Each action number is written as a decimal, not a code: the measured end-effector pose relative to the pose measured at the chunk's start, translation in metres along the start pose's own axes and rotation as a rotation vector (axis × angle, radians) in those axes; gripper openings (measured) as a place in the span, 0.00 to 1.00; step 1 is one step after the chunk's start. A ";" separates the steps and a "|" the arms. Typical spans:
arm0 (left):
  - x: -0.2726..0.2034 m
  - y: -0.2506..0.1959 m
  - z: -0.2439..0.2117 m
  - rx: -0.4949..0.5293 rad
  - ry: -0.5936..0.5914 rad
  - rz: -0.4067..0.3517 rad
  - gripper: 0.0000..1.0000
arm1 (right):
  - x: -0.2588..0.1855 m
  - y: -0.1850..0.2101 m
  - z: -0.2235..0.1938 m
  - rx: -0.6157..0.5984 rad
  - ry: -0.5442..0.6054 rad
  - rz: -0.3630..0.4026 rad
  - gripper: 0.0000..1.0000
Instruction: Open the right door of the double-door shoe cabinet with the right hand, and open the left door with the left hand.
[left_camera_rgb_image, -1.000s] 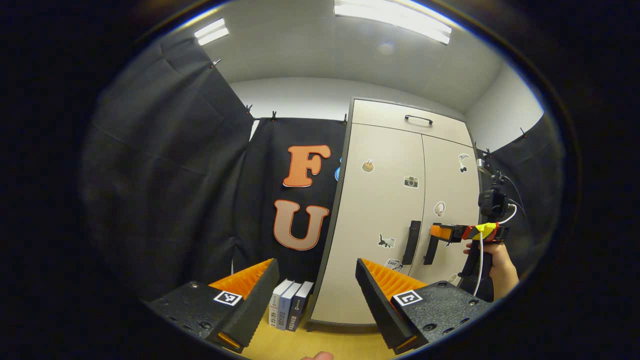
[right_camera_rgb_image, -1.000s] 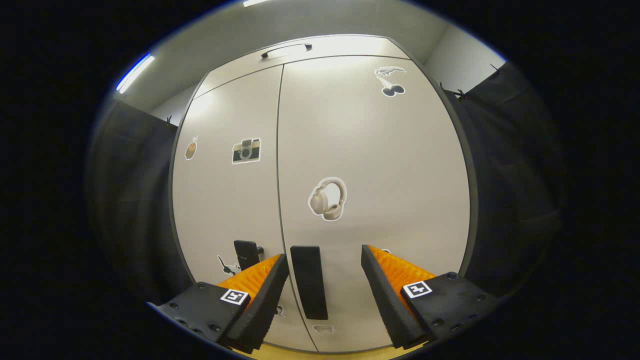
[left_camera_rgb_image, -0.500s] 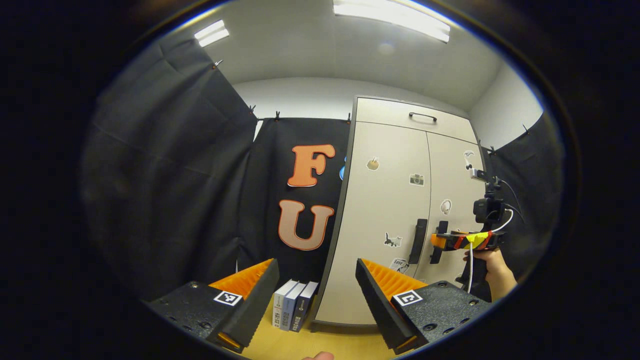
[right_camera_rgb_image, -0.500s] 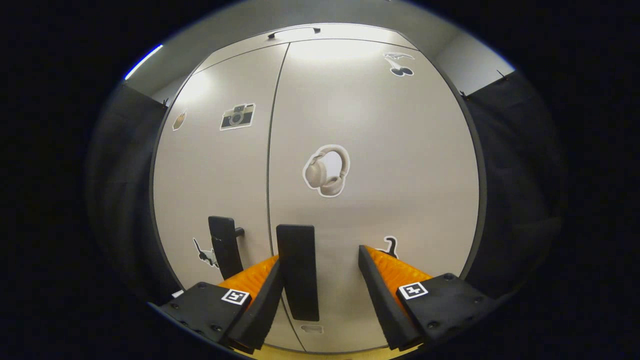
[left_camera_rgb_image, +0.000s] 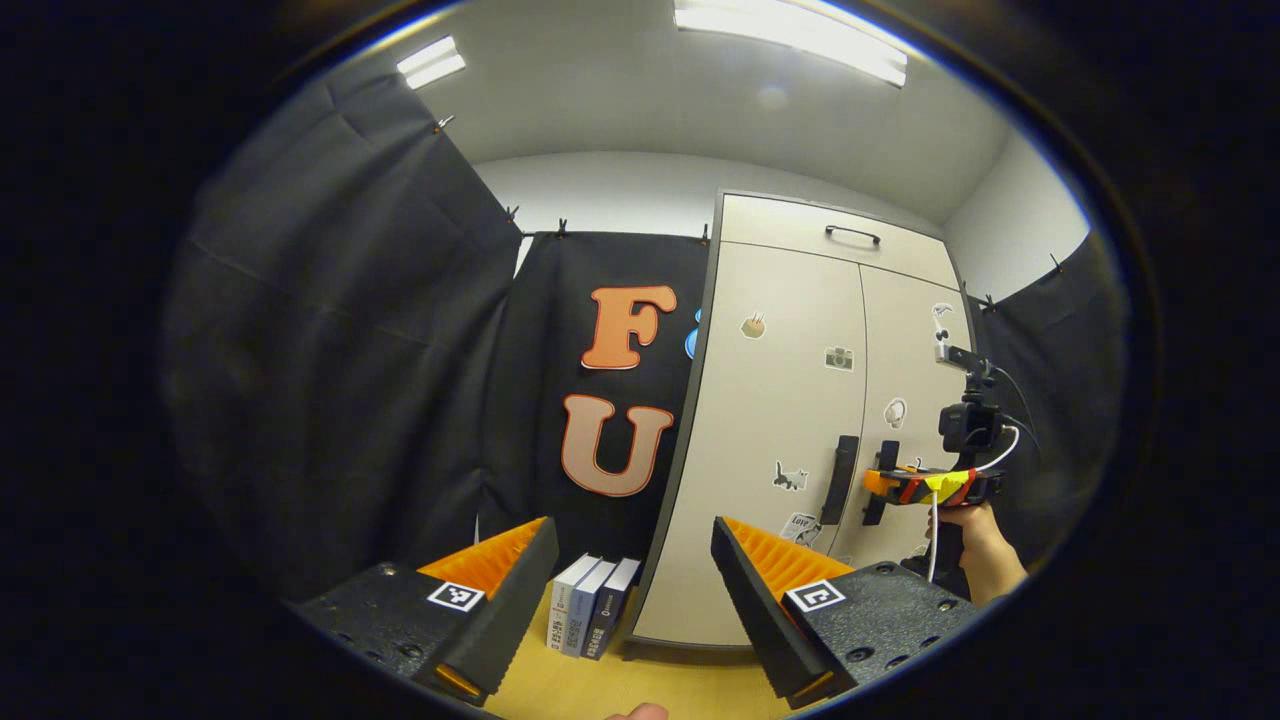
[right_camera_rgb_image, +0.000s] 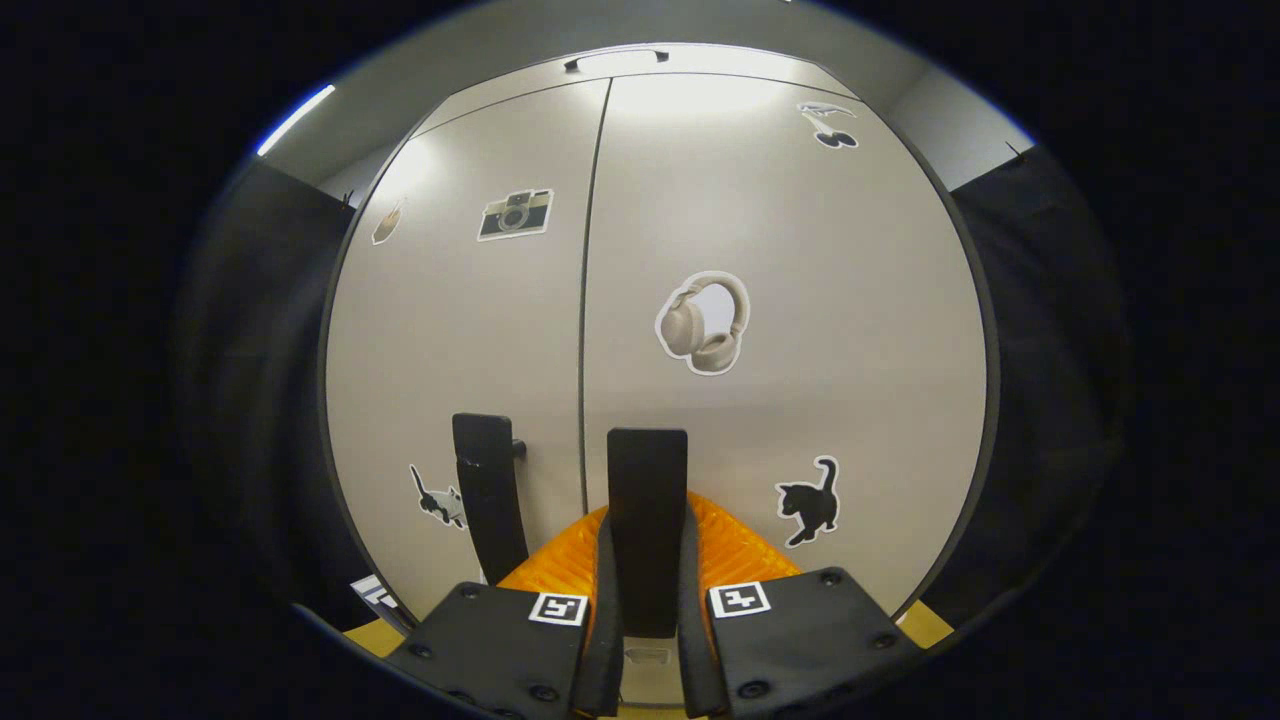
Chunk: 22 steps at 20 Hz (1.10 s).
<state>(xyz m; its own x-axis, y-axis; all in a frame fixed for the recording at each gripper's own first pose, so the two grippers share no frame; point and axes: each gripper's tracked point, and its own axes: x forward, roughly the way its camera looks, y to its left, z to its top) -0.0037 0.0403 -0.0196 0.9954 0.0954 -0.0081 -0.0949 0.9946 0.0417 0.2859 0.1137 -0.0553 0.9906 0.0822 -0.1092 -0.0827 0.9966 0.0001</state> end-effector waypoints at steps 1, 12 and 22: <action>-0.002 0.003 0.000 -0.003 -0.001 0.005 0.94 | 0.001 -0.001 0.000 -0.003 0.000 0.003 0.23; -0.011 0.001 -0.001 -0.004 -0.001 0.000 0.95 | -0.041 -0.003 -0.002 -0.047 0.032 0.130 0.24; -0.022 -0.011 0.002 0.023 0.008 -0.011 0.94 | -0.102 -0.022 -0.002 -0.052 0.041 0.220 0.24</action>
<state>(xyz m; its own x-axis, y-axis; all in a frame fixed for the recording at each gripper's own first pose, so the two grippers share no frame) -0.0247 0.0271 -0.0182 0.9962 0.0853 -0.0164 -0.0841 0.9944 0.0644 0.1865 0.0837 -0.0465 0.9429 0.2962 -0.1526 -0.3029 0.9528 -0.0224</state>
